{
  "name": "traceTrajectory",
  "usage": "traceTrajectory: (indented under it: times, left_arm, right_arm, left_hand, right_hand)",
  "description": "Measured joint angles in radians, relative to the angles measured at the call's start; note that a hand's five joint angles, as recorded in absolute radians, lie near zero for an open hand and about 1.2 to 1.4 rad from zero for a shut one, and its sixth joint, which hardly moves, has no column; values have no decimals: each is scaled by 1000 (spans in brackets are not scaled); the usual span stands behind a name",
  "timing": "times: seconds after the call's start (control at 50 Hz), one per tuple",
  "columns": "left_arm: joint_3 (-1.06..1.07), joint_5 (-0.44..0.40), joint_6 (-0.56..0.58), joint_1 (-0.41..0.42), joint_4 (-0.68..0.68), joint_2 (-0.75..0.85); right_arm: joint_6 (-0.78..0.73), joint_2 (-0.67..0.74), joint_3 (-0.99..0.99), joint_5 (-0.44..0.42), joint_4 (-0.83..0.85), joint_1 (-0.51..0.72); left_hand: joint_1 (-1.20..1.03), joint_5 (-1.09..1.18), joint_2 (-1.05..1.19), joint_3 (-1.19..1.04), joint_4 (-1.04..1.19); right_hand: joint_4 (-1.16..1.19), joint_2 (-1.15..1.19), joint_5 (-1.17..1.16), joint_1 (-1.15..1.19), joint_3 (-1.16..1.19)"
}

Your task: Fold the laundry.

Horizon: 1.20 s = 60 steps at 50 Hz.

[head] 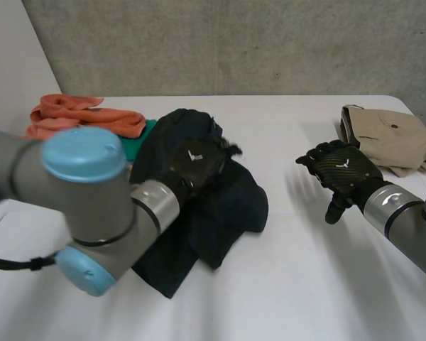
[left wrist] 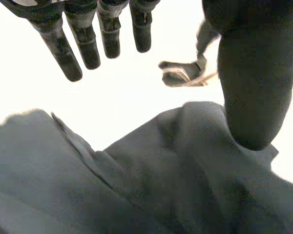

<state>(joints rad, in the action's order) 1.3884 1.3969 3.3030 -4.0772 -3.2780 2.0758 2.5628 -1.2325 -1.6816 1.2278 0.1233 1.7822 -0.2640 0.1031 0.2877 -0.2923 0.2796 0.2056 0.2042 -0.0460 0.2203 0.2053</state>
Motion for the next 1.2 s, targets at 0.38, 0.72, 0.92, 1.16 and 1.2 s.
traceTrajectory:
  times: [0.38,0.72,0.92,1.16,1.2]
  left_arm:
    - [437,263,-9,-51,16,-362]
    - [480,230,-71,-118,-74,-282]
    - [447,230,-67,-128,-71,-315]
    - [410,229,-70,-151,-69,-335]
    - [409,230,-71,-153,-69,-338]
  right_arm:
    - [121,69,131,-20,-159,173]
    - [98,399,453,13,-87,277]
    - [24,100,229,18,-257,258]
    - [15,-106,15,-83,-677,254]
    - [45,-113,-5,-117,-689,279]
  left_hand:
    - [25,-37,-36,39,-34]
    - [25,-36,-36,39,-34]
    - [25,-36,-36,39,-34]
    - [25,-36,-36,39,-34]
    - [25,-37,-36,39,-34]
  right_hand:
    - [0,0,0,0,0]
    - [936,945,-918,888,924]
    - [987,966,-950,893,963]
    - [988,966,-959,893,977]
    - [988,966,-959,893,977]
